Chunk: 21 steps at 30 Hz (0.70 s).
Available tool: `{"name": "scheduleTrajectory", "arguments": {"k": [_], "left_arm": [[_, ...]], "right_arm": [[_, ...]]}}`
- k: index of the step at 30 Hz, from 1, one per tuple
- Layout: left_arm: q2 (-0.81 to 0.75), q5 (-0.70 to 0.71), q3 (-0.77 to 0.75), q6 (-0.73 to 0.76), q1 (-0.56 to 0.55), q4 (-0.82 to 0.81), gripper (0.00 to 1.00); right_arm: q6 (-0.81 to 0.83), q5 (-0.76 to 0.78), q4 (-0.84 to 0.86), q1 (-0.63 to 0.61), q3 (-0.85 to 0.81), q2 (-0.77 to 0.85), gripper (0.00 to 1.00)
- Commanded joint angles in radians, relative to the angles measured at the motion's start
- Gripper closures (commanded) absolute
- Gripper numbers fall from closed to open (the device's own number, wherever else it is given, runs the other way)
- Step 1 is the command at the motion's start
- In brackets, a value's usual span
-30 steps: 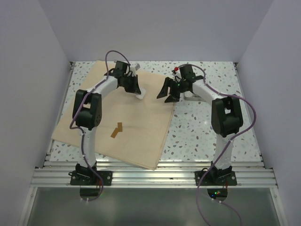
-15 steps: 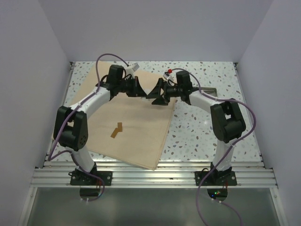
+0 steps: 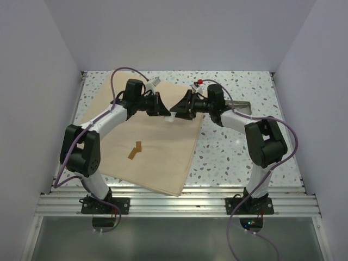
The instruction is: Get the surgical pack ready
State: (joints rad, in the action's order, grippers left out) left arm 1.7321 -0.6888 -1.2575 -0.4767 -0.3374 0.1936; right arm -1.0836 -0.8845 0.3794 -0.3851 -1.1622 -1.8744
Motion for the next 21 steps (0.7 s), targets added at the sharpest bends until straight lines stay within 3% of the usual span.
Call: {"name": "scheduleTrajectory", "arguments": {"k": [1, 7, 12, 21], "left_arm": [[-0.062, -0.034, 0.012, -0.014, -0.006, -0.059, 1.0], [-0.068, -0.02, 0.007, -0.003, -0.006, -0.045, 1.0], [-0.08, -0.006, 0.004, -0.022, -0.006, -0.068, 1.0], [-0.077, -0.04, 0.012, -0.039, -0.005, -0.083, 1.0]], "right_arm": [[-0.056, 0.001, 0.107, 0.003, 0.001, 0.035, 0.41], [-0.049, 0.031, 0.075, 0.003, 0.024, 0.057, 0.45], [0.007, 0.062, -0.005, 0.003, 0.048, 0.093, 0.3], [-0.088, 0.064, 0.121, 0.003, 0.053, 0.057, 0.33]]}}
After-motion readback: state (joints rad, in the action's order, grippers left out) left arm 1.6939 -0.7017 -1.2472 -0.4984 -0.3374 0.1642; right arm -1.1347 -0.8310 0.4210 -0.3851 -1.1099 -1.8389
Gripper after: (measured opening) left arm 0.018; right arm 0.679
